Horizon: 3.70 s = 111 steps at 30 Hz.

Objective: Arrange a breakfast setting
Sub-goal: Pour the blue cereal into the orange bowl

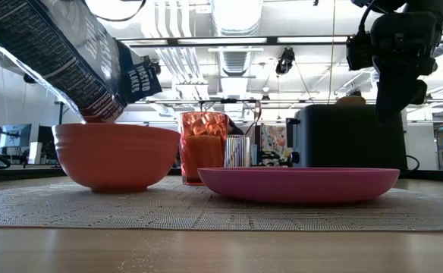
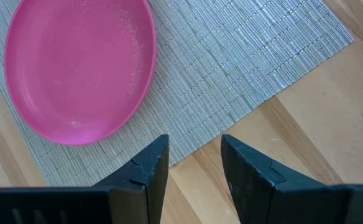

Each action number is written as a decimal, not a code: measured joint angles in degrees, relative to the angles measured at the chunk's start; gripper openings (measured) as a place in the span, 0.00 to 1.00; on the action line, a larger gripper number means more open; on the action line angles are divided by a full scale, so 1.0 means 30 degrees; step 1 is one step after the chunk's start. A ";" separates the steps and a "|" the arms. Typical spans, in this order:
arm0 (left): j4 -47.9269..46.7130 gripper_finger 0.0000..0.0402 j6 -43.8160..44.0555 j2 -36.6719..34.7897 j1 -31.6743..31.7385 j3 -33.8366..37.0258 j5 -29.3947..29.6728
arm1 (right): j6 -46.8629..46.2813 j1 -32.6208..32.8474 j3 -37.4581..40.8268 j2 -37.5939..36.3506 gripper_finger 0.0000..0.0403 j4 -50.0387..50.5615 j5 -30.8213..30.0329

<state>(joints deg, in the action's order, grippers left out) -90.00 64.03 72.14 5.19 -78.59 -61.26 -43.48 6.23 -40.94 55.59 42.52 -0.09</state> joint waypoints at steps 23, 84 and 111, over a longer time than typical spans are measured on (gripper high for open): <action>-0.0007 0.44 -0.0168 0.0299 0.0183 -0.0007 -0.0332 | 0.0000 -0.0001 -0.0001 -0.0007 0.34 0.0000 -0.0003; 0.0029 0.44 0.7785 -0.2020 -1.6604 0.0228 2.4268 | 0.0000 0.0002 -0.0003 -0.0007 0.34 0.0000 0.0002; 0.0015 0.44 1.1371 -0.7021 -1.6498 0.7395 3.1641 | 0.0000 -0.0002 -0.0002 -0.0007 0.34 0.0000 0.0004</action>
<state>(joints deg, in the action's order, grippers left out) -89.95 98.14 51.08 -44.30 -56.40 33.66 -43.48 6.22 -40.94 55.57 42.52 -0.08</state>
